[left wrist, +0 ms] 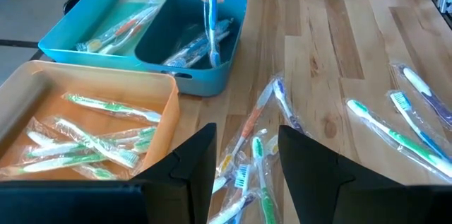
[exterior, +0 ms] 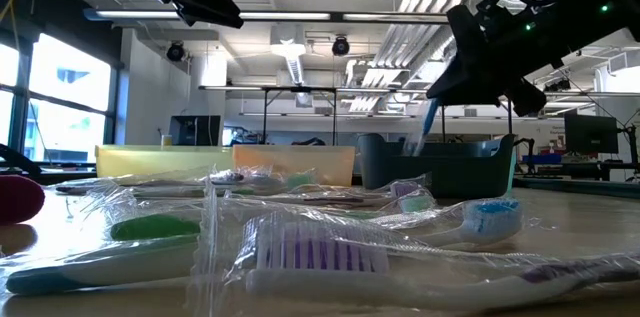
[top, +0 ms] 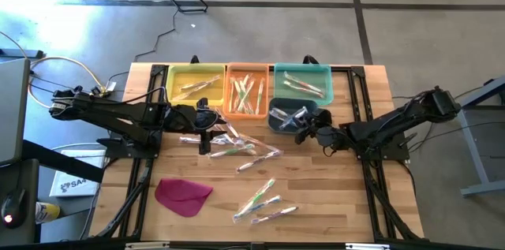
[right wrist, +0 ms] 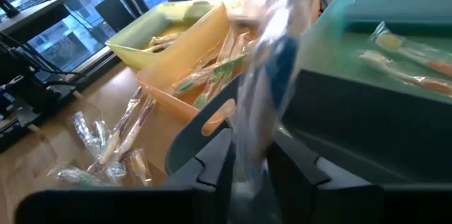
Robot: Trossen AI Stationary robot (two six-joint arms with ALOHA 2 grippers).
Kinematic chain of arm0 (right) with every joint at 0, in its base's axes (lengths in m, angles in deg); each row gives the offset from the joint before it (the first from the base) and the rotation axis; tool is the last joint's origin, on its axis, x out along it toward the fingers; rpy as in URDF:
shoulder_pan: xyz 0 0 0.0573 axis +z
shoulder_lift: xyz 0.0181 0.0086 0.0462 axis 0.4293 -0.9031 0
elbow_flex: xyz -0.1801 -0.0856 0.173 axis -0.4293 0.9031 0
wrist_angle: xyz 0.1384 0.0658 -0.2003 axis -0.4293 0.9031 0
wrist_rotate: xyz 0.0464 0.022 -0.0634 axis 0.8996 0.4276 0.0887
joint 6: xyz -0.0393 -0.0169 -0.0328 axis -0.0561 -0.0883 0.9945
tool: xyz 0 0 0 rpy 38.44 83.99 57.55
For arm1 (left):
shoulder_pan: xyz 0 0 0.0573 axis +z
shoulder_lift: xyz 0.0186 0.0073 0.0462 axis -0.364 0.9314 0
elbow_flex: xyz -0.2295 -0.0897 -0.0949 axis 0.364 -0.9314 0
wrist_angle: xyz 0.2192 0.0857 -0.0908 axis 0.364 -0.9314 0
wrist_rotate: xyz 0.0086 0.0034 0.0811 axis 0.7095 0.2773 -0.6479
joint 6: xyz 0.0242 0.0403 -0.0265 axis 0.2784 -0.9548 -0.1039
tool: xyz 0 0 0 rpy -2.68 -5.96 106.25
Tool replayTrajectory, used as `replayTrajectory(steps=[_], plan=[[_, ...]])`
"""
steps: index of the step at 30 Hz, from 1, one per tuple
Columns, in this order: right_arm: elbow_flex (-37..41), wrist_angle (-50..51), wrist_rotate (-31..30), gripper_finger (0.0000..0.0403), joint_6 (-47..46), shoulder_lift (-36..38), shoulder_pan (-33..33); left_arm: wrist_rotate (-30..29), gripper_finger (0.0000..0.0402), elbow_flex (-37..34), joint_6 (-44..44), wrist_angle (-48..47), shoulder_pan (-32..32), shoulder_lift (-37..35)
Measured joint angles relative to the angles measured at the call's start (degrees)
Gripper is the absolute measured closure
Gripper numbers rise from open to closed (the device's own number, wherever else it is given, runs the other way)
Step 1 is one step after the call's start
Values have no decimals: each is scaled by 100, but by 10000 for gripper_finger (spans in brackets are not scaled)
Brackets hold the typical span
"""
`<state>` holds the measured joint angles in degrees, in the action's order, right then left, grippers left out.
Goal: Pick & Place Toothbrushes
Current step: Put the blue toothbrush into the dark blue bin, then put the violet toothbrush into the yellow bin
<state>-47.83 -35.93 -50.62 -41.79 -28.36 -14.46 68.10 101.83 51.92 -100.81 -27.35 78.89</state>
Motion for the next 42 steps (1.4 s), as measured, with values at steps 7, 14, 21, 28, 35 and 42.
replayTrajectory(steps=[7,14,21,28,35,42], plan=[[0,0,-47,270,15,0,-101,-1,254,0,105,-3,0,0],[-1,3,-345,256,115,0,-101,-1,254,0,104,-10,0,0],[-2,-1,-1249,274,893,45,-101,-1,254,0,106,-11,0,0],[-9,-262,-539,287,1105,313,-77,-5,254,0,95,-13,0,1],[-11,-1046,1588,299,1365,518,-68,-13,254,0,89,-11,0,2],[-11,-1373,2034,300,1675,520,-74,-26,254,0,398,-11,0,2]])
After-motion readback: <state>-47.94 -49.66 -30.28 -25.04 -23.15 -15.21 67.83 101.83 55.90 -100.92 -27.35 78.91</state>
